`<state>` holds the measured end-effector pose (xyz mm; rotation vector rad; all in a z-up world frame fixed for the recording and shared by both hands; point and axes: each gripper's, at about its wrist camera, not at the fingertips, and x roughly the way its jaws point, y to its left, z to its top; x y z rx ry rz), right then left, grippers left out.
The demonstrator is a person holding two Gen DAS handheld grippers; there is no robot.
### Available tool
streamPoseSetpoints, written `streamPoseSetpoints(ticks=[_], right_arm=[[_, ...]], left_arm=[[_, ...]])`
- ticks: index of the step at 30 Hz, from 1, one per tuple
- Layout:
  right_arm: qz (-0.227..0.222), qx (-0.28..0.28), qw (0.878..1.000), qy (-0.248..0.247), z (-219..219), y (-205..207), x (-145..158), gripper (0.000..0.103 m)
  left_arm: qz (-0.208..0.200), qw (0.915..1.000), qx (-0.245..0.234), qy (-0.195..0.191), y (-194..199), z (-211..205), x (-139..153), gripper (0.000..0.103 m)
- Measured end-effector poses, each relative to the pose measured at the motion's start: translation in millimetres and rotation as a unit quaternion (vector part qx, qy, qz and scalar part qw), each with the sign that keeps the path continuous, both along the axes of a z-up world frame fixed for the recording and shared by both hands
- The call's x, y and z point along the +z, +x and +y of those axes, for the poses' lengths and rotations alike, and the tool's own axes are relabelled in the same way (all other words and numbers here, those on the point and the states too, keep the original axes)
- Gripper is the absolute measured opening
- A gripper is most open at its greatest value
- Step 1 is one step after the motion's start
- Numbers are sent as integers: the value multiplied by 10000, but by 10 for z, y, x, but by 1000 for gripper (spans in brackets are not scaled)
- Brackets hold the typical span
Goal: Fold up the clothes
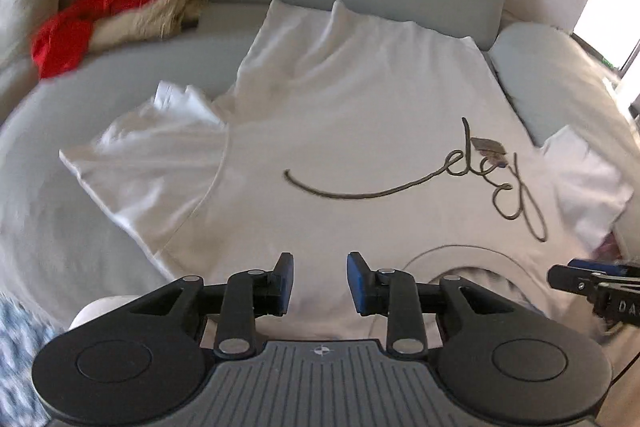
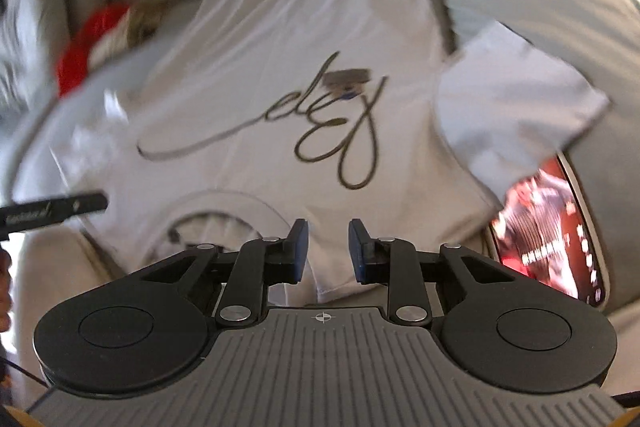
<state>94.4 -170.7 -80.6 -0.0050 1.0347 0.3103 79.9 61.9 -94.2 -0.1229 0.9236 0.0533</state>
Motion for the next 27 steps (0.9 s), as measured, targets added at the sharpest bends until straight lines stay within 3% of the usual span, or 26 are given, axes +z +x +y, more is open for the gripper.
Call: streamPoseSetpoints(ticks=[4,11,13,15,16,19,21,27], right_arm=[[-198,301,9989,-283,142,39,-73,47],[406,409,9979,-307,22,-40,-243,50],[536,494,9968,-341,-15,-117,-248,51],[683,493,9955,-443,-31,-211,-275,52],[694,485,9952,-480,-35,-269,-274,48],[210,645,9953,-685,23,-456,-180,31],[-128,761,9946,-688,84,-491,-89,30],[-234,672,9957,-597,103,-302,-150,31]], left_arm=[[81,9984,-258,488,35,-240,-144,26],[439,9977,-364,375,-56,-242,-167,20],[555,9978,-321,192,-120,-213,-152,20],[508,9984,-251,50,-203,-191,-91,19],[323,9992,-254,34,-258,-193,-35,19],[-86,9995,-284,144,-294,-219,96,19],[-172,9994,-272,161,-251,-231,131,20],[467,9980,-398,138,-131,-312,-178,20]])
